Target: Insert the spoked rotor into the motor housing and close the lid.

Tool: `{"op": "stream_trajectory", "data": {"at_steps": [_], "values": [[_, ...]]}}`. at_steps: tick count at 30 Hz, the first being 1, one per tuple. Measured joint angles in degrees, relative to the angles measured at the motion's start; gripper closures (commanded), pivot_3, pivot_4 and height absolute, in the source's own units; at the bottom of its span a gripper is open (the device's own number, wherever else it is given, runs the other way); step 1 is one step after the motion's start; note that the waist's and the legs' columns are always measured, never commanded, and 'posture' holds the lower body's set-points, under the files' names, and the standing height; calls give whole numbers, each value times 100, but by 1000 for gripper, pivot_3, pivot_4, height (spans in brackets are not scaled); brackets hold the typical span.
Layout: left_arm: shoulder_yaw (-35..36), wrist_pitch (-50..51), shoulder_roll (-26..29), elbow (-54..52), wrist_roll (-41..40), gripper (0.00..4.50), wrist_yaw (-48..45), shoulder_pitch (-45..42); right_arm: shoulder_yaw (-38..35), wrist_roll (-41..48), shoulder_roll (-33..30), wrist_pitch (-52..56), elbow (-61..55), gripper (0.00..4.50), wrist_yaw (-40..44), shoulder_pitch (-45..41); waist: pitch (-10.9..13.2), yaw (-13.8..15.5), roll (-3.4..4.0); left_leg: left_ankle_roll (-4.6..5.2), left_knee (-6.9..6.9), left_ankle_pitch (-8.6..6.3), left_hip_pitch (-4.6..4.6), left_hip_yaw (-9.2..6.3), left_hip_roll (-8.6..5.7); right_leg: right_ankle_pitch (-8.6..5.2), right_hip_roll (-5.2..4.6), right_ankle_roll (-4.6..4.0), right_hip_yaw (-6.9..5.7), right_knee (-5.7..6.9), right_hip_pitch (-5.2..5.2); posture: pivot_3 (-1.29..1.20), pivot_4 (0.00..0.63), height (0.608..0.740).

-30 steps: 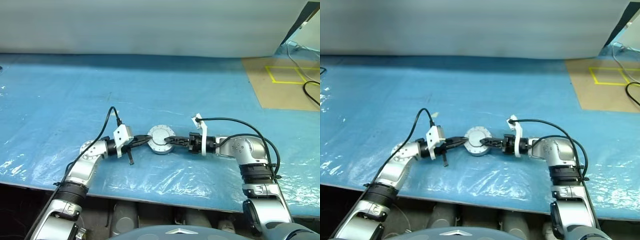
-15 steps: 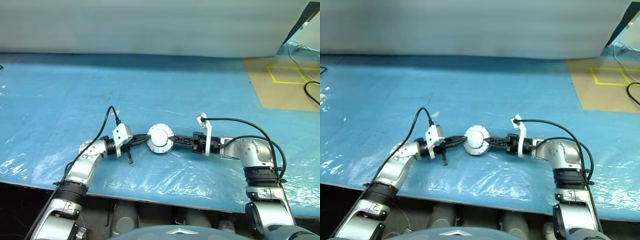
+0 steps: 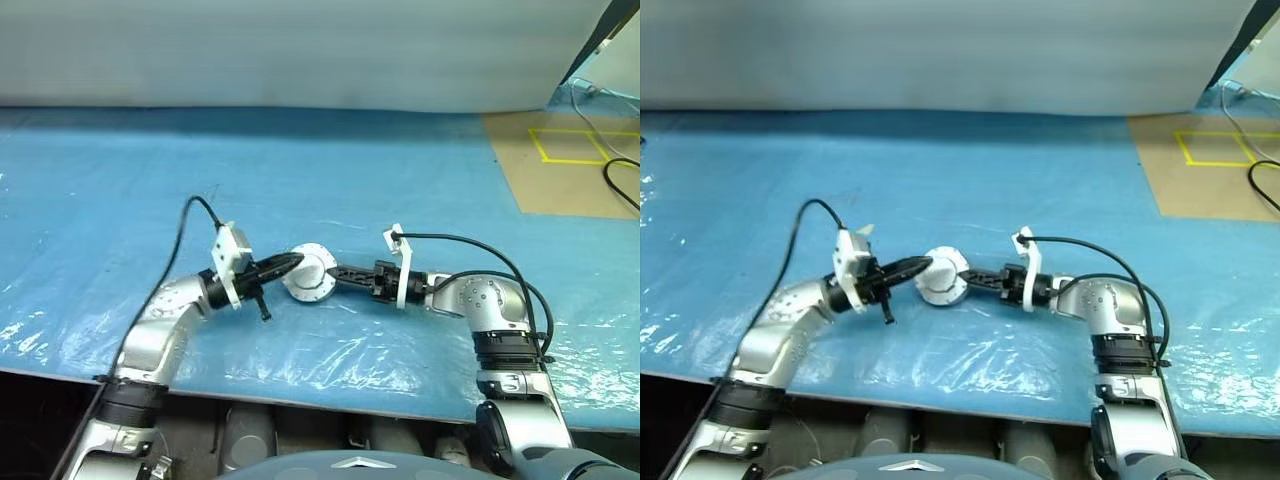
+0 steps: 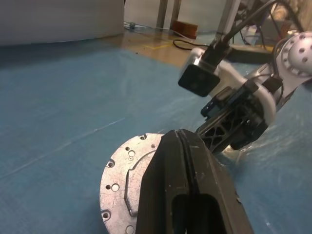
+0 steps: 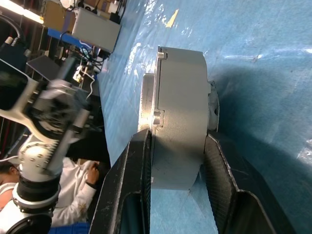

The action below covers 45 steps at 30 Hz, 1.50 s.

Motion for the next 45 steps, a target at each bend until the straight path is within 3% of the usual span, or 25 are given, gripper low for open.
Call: {"op": "stream_trajectory", "data": {"at_steps": [5,9,10,12,16,24,31,45], "values": [[1105,1376,159,-75,-1428,4500,588,134,-388,163,4,137,74,3371,-186,-13,3,41,2,0,4,0,-10,4,-10,0,-4,0,1,-9,3,0,150,740],[1489,1825,111,120,-1805,4500,977,173,-787,510,236,445,74,3371,-449,-175,3,32,2,0,1,0,-13,3,-7,1,-1,2,1,-12,-2,0,150,740],[1496,1893,87,183,-1820,4321,1023,200,-889,642,291,522,73,3371,-501,-259,3,21,2,0,1,0,-12,2,-6,1,1,2,1,-12,-4,0,150,740],[1491,2047,-17,269,-1865,3913,1091,300,-1183,957,419,724,63,3371,-650,-521,4,11,1,-1,1,0,-12,1,-3,1,4,2,1,-11,-4,0,150,740],[1502,2536,-328,485,-2292,2588,1158,386,-1603,1598,621,1119,-93,3371,-954,-1084,4,38,1,-2,0,0,-13,3,0,1,6,3,0,-12,-3,0,150,740],[1889,3225,-901,84,-3997,28,1767,518,-1643,1879,571,1384,-182,3371,-1373,-1177,6,50,-2,-6,3,-2,-22,2,-7,2,5,5,-1,-13,1,0,150,740],[1694,3571,-732,-246,-4386,28,2073,776,-1633,1877,397,1370,-91,3371,-1399,-1186,6,36,-3,-10,1,-3,-17,-1,-4,16,13,34,1,-16,1,0,150,740],[1161,3291,-1602,699,-3947,28,1942,-350,-1411,1875,411,1311,-31,3371,-1400,-1309,7,50,-4,-12,7,0,-18,-2,-13,25,12,47,2,-12,10,0,150,740]]}}
